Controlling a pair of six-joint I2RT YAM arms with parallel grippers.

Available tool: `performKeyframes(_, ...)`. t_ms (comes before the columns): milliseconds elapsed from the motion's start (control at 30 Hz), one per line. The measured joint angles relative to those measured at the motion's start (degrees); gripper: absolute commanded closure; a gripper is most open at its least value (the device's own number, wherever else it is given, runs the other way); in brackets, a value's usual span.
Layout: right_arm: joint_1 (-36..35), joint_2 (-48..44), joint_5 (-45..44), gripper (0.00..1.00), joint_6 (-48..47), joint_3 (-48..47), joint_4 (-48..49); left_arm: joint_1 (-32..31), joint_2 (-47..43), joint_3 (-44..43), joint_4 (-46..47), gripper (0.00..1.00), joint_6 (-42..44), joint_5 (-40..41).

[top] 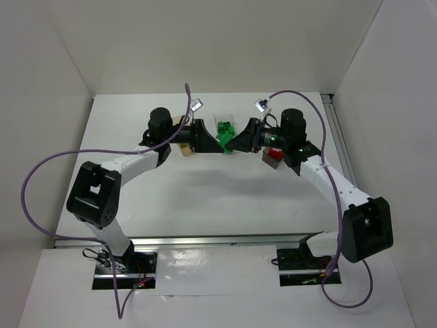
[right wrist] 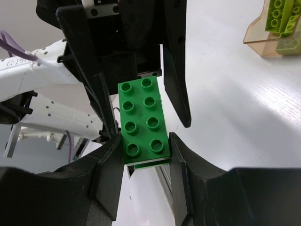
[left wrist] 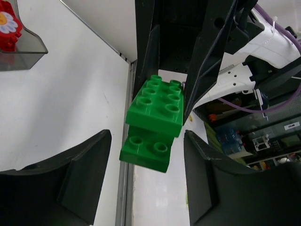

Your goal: Sort the legos into containers by color

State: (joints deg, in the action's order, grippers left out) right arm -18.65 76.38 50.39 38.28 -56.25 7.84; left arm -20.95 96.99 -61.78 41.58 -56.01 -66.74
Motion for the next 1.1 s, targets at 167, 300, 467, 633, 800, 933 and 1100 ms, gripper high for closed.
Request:
performKeyframes(167,-1.1,0.3,-0.4,0.8,-0.6,-0.2,-0.3,-0.5,0.0,0.0,1.6,0.55,-1.6,-0.5)
performKeyframes(300,-1.1,0.4,-0.2,0.8,-0.4,-0.9,-0.2,-0.3,0.0,0.0,2.8,0.8,-2.9,-0.7)
performKeyframes(467,-1.4,0.4,-1.3,0.63,-0.6,-1.0,-0.6,-0.1,0.2,-0.4,1.2,1.0,-2.9,-0.9)
performKeyframes(633,-1.6,0.3,-2.4,0.58,-1.5,-1.6,-1.5,0.3,0.4,-0.6,1.7,1.0,-4.4,-0.9)
performKeyframes(800,-1.6,0.2,-3.3,0.52,-2.1,-2.6,-1.9,0.5,0.4,0.0,3.7,1.0,-6.0,-0.6)
performKeyframes(933,-1.6,0.2,-3.9,0.54,-2.2,-2.7,-1.9,0.6,0.4,0.2,3.6,1.0,-6.0,-0.6)
performKeyframes(1100,-1.6,0.2,-5.3,0.61,-2.0,-2.7,-2.1,1.0,0.4,0.2,2.6,1.0,-5.4,-0.5)
